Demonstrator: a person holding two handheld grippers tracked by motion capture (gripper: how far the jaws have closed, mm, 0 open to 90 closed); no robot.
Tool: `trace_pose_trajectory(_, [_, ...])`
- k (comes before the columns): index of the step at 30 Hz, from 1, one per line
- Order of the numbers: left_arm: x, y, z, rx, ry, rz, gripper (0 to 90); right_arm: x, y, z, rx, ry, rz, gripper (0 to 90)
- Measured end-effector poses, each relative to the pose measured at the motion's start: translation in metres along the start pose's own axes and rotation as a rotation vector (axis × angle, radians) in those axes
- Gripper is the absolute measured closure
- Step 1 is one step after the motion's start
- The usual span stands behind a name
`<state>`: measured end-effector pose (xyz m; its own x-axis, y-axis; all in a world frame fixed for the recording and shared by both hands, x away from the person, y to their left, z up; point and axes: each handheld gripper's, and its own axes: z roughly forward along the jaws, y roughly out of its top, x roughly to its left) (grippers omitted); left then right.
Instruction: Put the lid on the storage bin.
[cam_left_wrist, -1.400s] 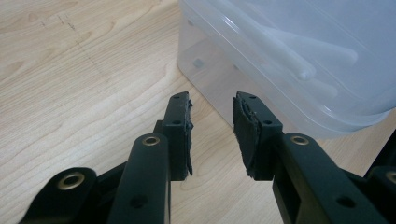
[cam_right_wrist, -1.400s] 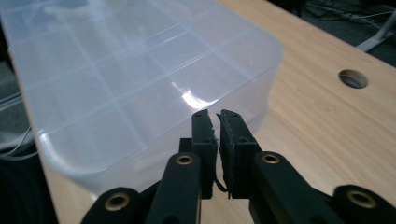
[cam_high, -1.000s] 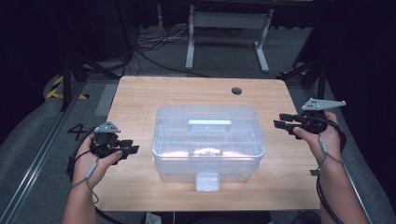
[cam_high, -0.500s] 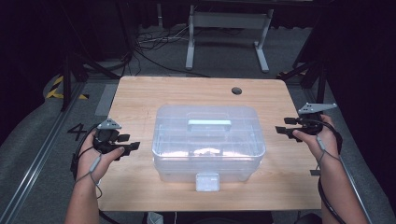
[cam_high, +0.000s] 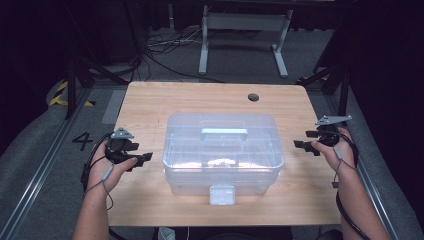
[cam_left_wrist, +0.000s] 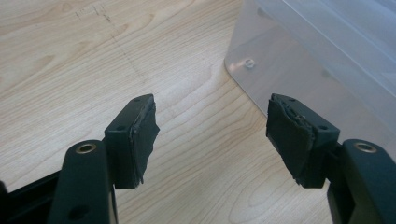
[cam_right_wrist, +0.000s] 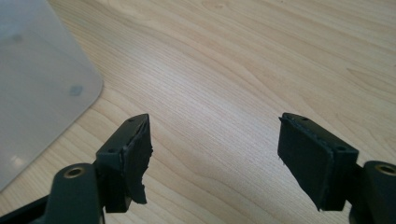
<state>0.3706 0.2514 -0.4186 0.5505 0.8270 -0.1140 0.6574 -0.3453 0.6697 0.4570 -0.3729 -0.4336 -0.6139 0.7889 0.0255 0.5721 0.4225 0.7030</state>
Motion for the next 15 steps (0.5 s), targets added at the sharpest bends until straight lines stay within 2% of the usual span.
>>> trace_pose_trajectory(3, [0.001, 0.0, 0.002, 0.004, 0.002, 0.0, 33.5, -0.003, -0.005, 0.006, 0.005, 0.008, -0.001, 24.8])
trace_pose_trajectory(10, [0.003, -0.002, 0.008, 0.024, 0.007, 0.002, 33.2, -0.004, -0.018, 0.019, -0.021, 0.025, -0.002, 21.8])
trace_pose_trajectory(15, [0.004, -0.004, 0.012, 0.037, 0.005, 0.001, 32.9, 0.001, -0.026, 0.03, -0.006, 0.066, -0.043, 18.0])
